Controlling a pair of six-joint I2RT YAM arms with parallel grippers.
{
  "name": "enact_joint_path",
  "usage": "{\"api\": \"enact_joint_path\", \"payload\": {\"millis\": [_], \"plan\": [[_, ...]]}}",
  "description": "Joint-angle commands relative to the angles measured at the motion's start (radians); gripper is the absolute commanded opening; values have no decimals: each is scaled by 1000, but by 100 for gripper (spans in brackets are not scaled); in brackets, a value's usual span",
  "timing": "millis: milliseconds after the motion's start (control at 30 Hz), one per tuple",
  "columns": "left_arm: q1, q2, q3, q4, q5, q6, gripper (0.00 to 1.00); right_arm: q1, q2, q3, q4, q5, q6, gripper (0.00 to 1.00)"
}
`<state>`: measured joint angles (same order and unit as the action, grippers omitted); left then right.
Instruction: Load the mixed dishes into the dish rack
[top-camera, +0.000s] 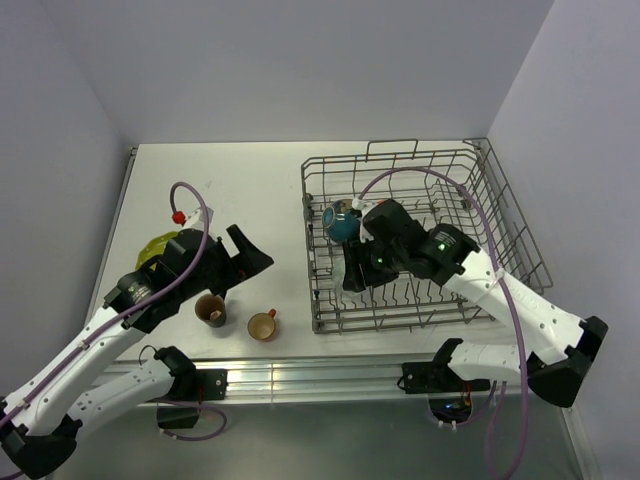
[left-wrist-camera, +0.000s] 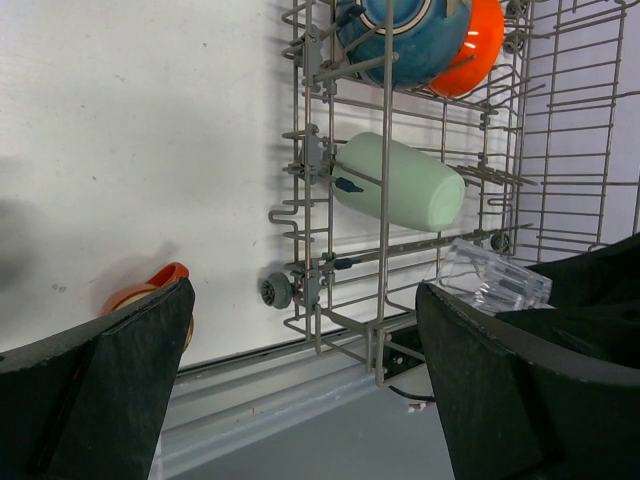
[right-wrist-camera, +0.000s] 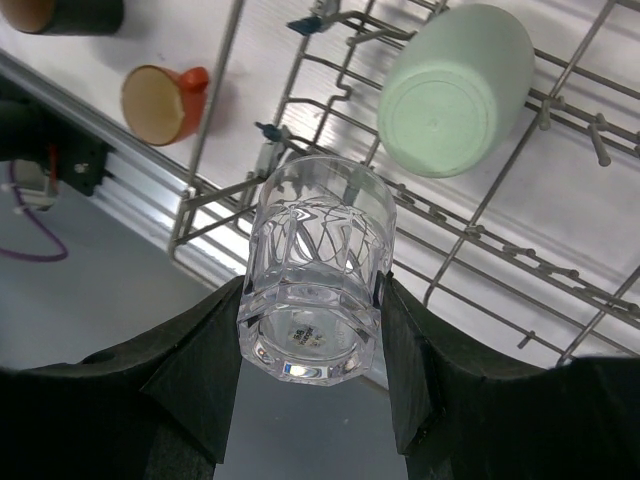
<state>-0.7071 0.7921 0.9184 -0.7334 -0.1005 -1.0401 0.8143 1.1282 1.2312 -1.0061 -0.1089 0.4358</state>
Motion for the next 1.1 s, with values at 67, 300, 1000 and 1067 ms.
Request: {"api": "enact_joint_path", "payload": {"millis": [67,300,1000,1067], "plan": [[1,-8,0,-9,-1,22,99,25,39,-24,-9,89,-3,0],[1,4,-13,3,15,32,99,29,77,-21,-9,164,0,0],[1,58,-24,-69,7,28,99,62,189,-52,26,173,-6,14],[1,82,-38,-83,27,28,97,69,191,-49,24,176,-6,44]]}}
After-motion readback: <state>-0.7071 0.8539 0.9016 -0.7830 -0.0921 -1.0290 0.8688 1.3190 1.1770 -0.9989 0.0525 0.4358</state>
